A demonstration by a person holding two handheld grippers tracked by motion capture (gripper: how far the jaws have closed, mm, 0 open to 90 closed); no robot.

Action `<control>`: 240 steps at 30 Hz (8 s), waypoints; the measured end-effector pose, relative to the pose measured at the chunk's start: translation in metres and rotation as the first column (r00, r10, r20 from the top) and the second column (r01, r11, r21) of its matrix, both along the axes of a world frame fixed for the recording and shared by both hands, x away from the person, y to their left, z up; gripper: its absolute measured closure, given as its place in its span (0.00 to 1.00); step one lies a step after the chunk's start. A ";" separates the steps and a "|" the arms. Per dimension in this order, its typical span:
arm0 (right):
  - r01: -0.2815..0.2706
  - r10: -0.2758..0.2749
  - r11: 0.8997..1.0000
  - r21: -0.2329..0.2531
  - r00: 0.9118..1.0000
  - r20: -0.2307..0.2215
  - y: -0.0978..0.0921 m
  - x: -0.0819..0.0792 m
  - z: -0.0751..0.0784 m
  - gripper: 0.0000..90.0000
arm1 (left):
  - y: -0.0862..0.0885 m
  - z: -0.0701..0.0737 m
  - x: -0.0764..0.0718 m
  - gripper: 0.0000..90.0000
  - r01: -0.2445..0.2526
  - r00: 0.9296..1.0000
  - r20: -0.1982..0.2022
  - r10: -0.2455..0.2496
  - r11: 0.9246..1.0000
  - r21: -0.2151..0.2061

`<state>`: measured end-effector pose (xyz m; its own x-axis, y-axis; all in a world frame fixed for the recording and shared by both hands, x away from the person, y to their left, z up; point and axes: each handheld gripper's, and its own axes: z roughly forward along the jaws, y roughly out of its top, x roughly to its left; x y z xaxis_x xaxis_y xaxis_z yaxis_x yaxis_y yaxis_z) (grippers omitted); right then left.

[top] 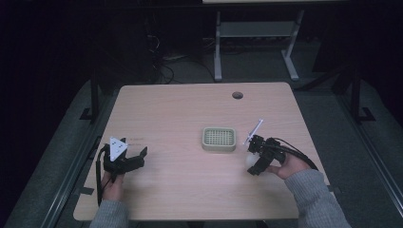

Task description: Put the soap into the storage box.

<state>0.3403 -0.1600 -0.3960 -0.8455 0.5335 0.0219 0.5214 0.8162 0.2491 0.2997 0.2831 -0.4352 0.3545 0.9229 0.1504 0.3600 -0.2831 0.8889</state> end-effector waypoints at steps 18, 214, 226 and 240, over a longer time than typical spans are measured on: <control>-0.020 0.020 1.000 0.022 1.000 0.007 0.011 0.017 0.017 0.25 | 0.000 0.000 0.000 0.16 0.001 1.000 -0.001 -0.001 1.000 -0.002; 0.006 -0.007 1.000 -0.008 0.998 -0.062 0.084 0.124 0.012 0.24 | 0.003 0.004 -0.001 0.16 -0.010 1.000 0.005 0.010 1.000 -0.002; 0.034 -0.033 0.999 0.015 0.998 -0.062 0.067 0.114 0.018 0.24 | 0.003 0.004 -0.001 0.16 -0.010 1.000 0.002 0.010 1.000 -0.002; 0.041 -0.039 0.998 0.037 0.998 -0.053 0.053 0.101 0.024 0.24 | 0.003 0.003 -0.001 0.17 -0.007 1.000 0.000 0.007 1.000 -0.004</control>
